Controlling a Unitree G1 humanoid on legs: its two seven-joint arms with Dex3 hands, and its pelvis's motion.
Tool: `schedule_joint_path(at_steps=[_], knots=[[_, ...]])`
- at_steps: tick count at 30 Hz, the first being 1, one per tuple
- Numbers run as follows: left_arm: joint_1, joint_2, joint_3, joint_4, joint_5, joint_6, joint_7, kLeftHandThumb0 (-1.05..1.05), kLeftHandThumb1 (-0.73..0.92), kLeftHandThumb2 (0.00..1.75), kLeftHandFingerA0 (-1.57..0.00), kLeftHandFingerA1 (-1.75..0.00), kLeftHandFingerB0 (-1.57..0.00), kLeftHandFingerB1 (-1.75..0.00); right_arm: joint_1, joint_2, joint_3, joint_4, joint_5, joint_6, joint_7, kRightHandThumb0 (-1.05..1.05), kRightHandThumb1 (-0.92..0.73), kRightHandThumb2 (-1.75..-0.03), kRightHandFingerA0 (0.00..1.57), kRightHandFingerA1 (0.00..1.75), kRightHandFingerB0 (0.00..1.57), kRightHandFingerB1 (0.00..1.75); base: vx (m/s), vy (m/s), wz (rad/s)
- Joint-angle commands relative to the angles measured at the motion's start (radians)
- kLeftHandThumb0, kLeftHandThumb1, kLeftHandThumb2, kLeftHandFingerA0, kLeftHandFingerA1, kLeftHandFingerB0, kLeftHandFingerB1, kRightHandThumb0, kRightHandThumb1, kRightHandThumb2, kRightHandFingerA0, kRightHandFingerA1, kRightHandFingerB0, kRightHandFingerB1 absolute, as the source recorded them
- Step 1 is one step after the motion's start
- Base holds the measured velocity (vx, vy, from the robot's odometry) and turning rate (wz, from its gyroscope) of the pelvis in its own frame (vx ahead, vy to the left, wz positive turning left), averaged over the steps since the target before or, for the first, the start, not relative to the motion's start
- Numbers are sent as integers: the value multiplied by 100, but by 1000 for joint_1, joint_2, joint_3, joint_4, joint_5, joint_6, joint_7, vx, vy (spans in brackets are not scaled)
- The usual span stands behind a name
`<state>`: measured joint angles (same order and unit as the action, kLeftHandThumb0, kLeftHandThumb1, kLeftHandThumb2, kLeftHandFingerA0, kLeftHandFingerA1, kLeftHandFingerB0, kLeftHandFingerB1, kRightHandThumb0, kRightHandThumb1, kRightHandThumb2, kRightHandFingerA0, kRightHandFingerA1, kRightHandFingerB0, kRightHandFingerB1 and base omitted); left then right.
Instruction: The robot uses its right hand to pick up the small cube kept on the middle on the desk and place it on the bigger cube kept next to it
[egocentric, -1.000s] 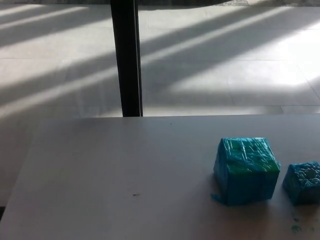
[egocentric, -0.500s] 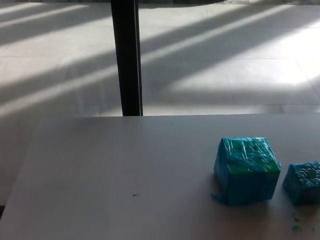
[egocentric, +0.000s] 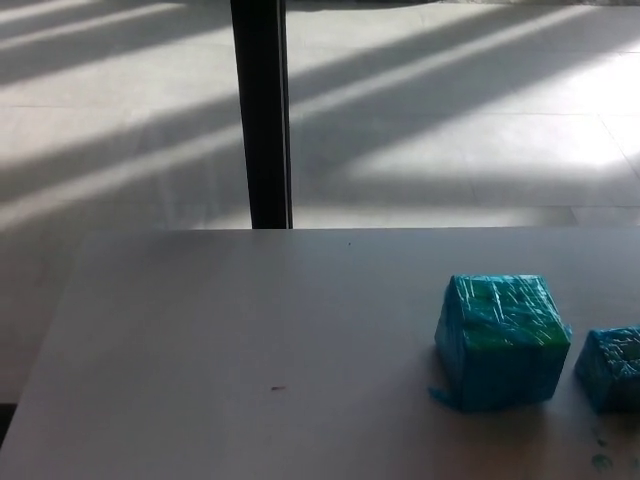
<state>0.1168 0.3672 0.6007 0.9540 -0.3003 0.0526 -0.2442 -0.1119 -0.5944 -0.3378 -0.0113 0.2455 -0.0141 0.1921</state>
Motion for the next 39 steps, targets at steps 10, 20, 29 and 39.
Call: schedule_joint_path(at_steps=[10,20,29,39], knots=[[-10,43,-21,58,-4,-17,-46,-65,71,62,-42,-54,-43,-38,-46,-27,255,185,-223,-75,93,-78,-74,-63,45,43,35,32,0,0,0],[-4,56,-18,52,-16,-11,-76,-66,70,61,-44,-55,-45,-39,-206,-98,446,293,-422,-25,109,-91,-65,-102,0,19,4,23,0,0,0],[-4,56,-29,55,-6,-19,-72,-66,70,61,-49,-56,-51,-40,-290,-102,484,322,-468,-56,83,-87,-62,-102,3,23,11,29,0,0,0],[-8,68,-45,53,-3,-16,-93,-67,71,62,-46,-54,-48,-40,-304,-143,530,289,-568,-51,109,-88,-78,-68,0,3,10,27,0,0,0]])
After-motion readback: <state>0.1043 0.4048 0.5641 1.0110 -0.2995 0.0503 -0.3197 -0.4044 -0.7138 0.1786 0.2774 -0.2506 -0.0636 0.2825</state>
